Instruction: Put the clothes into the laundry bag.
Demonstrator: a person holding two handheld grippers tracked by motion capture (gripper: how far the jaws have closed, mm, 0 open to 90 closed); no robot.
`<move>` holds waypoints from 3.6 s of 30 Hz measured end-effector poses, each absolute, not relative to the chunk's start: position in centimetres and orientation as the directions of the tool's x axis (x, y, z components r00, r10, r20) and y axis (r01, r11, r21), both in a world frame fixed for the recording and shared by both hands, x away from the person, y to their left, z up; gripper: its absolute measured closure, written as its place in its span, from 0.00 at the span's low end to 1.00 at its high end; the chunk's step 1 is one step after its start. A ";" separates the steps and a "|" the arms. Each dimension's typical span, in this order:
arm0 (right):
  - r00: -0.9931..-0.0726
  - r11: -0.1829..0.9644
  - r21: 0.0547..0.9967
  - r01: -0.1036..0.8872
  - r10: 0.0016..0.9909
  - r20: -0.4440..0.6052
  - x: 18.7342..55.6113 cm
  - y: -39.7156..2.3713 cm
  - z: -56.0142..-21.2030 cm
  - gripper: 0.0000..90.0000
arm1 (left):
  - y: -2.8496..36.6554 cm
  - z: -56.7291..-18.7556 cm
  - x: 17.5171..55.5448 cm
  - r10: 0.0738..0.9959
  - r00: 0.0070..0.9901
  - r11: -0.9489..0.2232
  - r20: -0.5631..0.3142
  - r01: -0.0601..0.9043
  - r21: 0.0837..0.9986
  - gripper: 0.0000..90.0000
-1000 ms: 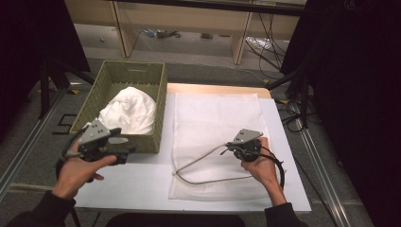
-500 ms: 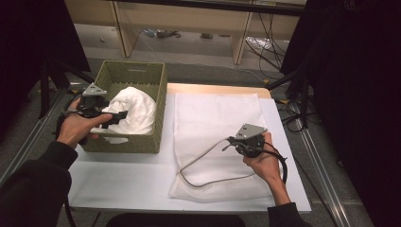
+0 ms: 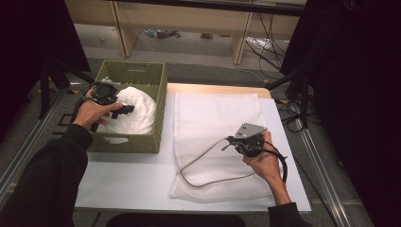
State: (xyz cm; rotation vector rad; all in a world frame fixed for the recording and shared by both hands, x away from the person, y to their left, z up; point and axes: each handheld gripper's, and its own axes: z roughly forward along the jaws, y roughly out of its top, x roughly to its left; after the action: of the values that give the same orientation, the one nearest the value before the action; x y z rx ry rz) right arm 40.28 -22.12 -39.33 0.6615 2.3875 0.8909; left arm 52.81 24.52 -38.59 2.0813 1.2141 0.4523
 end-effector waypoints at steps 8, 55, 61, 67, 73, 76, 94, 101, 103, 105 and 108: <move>-0.771 0.683 0.691 0.236 0.564 -0.295 40.4 -22.1 -39.4 1.00 | 23.9 -39.6 53.7 0.861 0.507 -0.344 -0.048 0.648 0.680 0.14; -0.774 0.691 0.679 0.248 0.563 -0.289 40.5 -22.2 -39.8 1.00 | 21.4 -43.6 56.2 0.865 0.495 -0.474 0.088 0.747 0.466 0.00; -0.774 0.693 0.676 0.251 0.563 -0.290 40.6 -22.2 -39.9 1.00 | 20.8 -44.8 57.0 0.881 0.461 -0.459 0.109 0.775 0.435 0.00; -0.769 0.684 0.680 0.264 0.575 -0.279 40.4 -22.2 -39.9 1.00 | 21.3 -43.8 56.9 0.880 0.473 -0.443 0.051 0.777 0.447 0.47; -0.772 0.689 0.680 0.251 0.566 -0.290 40.5 -22.3 -39.8 1.00 | 20.8 -43.4 56.7 0.877 0.437 -0.475 0.198 0.728 0.494 0.58; -0.771 0.689 0.679 0.251 0.567 -0.290 40.5 -22.3 -39.9 1.00 | 20.9 -43.5 56.9 0.894 0.428 -0.433 0.128 0.757 0.490 0.46; -0.770 0.686 0.682 0.254 0.570 -0.286 40.6 -22.5 -39.9 1.00 | 20.0 -45.4 56.8 0.812 0.551 -0.579 0.192 0.721 0.382 0.12; -0.769 0.683 0.684 0.255 0.573 -0.285 40.6 -22.6 -39.9 1.00 | 20.3 -44.6 56.6 0.836 0.515 -0.543 0.191 0.722 0.429 0.47; -0.770 0.687 0.685 0.244 0.566 -0.293 40.6 -22.7 -39.9 1.00 | 20.9 -44.4 56.4 0.836 0.516 -0.540 0.189 0.711 0.450 0.58; -0.769 0.688 0.684 0.244 0.567 -0.296 40.7 -22.7 -39.9 1.00 | 21.3 -44.3 56.3 0.836 0.517 -0.538 0.184 0.707 0.459 0.63; -0.770 0.687 0.683 0.247 0.567 -0.292 40.7 -22.7 -39.9 1.00 | 21.1 -44.4 56.3 0.844 0.503 -0.525 0.184 0.711 0.468 0.62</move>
State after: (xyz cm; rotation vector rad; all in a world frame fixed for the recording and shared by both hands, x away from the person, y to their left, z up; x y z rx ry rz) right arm 40.65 -22.68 -39.92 0.6271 2.4089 0.8761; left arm 56.32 21.06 -44.45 2.4189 1.3002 0.5643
